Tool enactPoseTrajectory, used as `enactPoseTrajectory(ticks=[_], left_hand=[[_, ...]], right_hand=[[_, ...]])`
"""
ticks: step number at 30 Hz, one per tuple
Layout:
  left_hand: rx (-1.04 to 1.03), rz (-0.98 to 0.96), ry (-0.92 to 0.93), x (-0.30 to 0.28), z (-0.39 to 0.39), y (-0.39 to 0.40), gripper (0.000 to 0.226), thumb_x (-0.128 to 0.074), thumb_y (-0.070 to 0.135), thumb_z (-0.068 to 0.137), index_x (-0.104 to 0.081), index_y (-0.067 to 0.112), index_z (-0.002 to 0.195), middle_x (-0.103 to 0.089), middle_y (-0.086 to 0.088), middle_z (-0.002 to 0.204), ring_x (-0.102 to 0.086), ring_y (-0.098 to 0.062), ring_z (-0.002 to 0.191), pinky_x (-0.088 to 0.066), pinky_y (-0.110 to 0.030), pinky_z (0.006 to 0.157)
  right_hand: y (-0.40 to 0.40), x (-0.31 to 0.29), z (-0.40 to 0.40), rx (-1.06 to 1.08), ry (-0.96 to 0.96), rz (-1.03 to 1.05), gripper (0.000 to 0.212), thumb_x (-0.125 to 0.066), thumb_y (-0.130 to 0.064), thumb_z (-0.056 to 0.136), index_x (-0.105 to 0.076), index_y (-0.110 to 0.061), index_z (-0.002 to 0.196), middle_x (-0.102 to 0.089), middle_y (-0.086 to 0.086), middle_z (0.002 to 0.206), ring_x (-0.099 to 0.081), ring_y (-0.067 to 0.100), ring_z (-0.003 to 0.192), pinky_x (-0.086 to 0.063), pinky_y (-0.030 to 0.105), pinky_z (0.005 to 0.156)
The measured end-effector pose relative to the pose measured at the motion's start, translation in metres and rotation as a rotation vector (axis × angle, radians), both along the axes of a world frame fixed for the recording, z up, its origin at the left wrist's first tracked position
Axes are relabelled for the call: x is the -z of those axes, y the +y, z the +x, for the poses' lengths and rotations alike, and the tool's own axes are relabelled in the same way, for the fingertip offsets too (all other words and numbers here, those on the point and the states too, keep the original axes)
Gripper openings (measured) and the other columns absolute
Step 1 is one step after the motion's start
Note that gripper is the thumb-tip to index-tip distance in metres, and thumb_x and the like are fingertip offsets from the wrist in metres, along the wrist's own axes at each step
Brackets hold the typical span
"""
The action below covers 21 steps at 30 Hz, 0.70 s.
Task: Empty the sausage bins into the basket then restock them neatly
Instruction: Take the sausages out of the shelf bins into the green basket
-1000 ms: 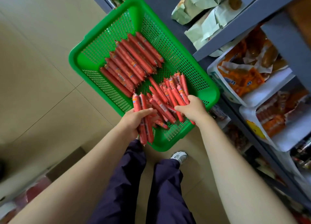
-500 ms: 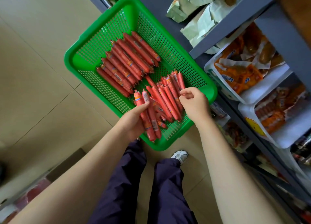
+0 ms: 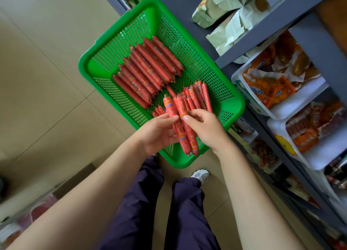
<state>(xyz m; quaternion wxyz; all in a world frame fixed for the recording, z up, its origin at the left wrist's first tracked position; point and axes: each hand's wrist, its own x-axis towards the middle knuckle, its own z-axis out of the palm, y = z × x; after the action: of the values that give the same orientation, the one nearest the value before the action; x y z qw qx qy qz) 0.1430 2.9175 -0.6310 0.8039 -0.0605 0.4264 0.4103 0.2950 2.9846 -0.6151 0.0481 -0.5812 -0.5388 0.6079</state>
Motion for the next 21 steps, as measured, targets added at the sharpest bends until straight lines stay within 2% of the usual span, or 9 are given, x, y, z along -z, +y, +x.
enactPoseTrajectory(ticks=[4,6,8,10,13,15,17,19,21], left_hand=[[-0.005,0.023,0.051,-0.002,-0.002,0.004,0.026,-0.053,0.012,0.097,-0.061,0.01,0.122,-0.068,-0.008,0.099,-0.069,-0.019,0.081,-0.061,-0.036,0.073],[0.016,0.047,0.098,-0.003,-0.003,0.008,0.03,-0.056,0.012,0.096,-0.061,0.009,0.125,-0.069,-0.008,0.101,-0.069,-0.02,0.081,-0.06,-0.039,0.078],[-0.006,0.053,0.143,-0.002,-0.008,0.012,0.029,-0.056,0.01,0.096,-0.06,0.007,0.124,-0.071,-0.008,0.099,-0.07,-0.019,0.077,-0.06,-0.038,0.074],[-0.065,0.034,0.175,0.001,-0.019,0.016,0.019,-0.056,0.007,0.095,-0.064,0.01,0.112,-0.073,-0.004,0.088,-0.07,-0.016,0.069,-0.061,-0.033,0.064],[-0.164,-0.021,0.228,0.007,-0.039,0.024,0.026,-0.064,0.011,0.086,-0.063,0.008,0.112,-0.075,-0.005,0.093,-0.068,-0.019,0.074,-0.058,-0.036,0.066],[-0.247,-0.072,0.25,0.011,-0.051,0.03,0.029,-0.064,0.008,0.088,-0.06,0.007,0.117,-0.075,-0.005,0.097,-0.07,-0.019,0.076,-0.059,-0.034,0.06],[-0.295,-0.086,0.282,0.014,-0.065,0.037,0.026,-0.058,0.002,0.093,-0.06,0.005,0.119,-0.073,-0.006,0.102,-0.071,-0.019,0.082,-0.06,-0.031,0.063],[-0.311,-0.068,0.307,0.015,-0.077,0.044,0.026,-0.054,0.0,0.094,-0.06,0.005,0.119,-0.071,-0.007,0.103,-0.067,-0.022,0.087,-0.059,-0.032,0.072],[-0.313,-0.029,0.297,0.013,-0.089,0.05,0.023,-0.053,0.0,0.094,-0.06,0.011,0.113,-0.069,-0.005,0.097,-0.065,-0.018,0.078,-0.057,-0.029,0.066]], right_hand=[[0.002,-0.008,-0.009,0.077,0.067,-0.016,0.017,-0.056,-0.033,0.09,-0.073,-0.029,0.094,-0.075,0.001,0.097,-0.069,0.02,0.1,-0.054,0.045,0.093],[0.002,-0.012,-0.018,0.064,0.117,-0.022,0.026,-0.054,-0.014,0.095,-0.069,-0.034,0.101,-0.073,-0.007,0.097,-0.068,0.006,0.098,-0.054,0.031,0.092],[0.004,-0.016,-0.027,0.067,0.148,-0.04,0.036,-0.05,0.002,0.095,-0.063,-0.023,0.117,-0.07,-0.009,0.106,-0.065,-0.002,0.099,-0.05,0.02,0.092],[0.008,-0.016,-0.037,0.066,0.118,0.002,0.034,-0.051,0.002,0.093,-0.067,-0.013,0.119,-0.071,-0.003,0.111,-0.066,0.006,0.103,-0.051,0.023,0.094],[0.013,-0.012,-0.053,0.114,0.061,0.039,0.021,-0.055,-0.006,0.094,-0.068,-0.02,0.103,-0.071,-0.004,0.1,-0.066,0.011,0.096,-0.053,0.025,0.089],[0.015,-0.008,-0.065,0.166,0.064,-0.095,0.012,-0.055,-0.011,0.097,-0.061,-0.016,0.105,-0.069,0.001,0.095,-0.066,0.015,0.086,-0.056,0.029,0.078],[0.015,-0.007,-0.083,0.28,0.159,-0.332,0.01,-0.051,-0.011,0.1,-0.055,-0.012,0.109,-0.067,0.01,0.092,-0.065,0.021,0.074,-0.058,0.031,0.06],[0.017,-0.002,-0.099,0.362,0.203,-0.39,0.009,-0.05,-0.007,0.1,-0.056,-0.011,0.105,-0.065,0.015,0.091,-0.063,0.023,0.071,-0.058,0.031,0.059],[0.022,0.006,-0.116,0.431,0.221,-0.373,0.013,-0.051,-0.002,0.098,-0.058,-0.01,0.104,-0.065,0.012,0.089,-0.062,0.02,0.071,-0.057,0.03,0.063]])
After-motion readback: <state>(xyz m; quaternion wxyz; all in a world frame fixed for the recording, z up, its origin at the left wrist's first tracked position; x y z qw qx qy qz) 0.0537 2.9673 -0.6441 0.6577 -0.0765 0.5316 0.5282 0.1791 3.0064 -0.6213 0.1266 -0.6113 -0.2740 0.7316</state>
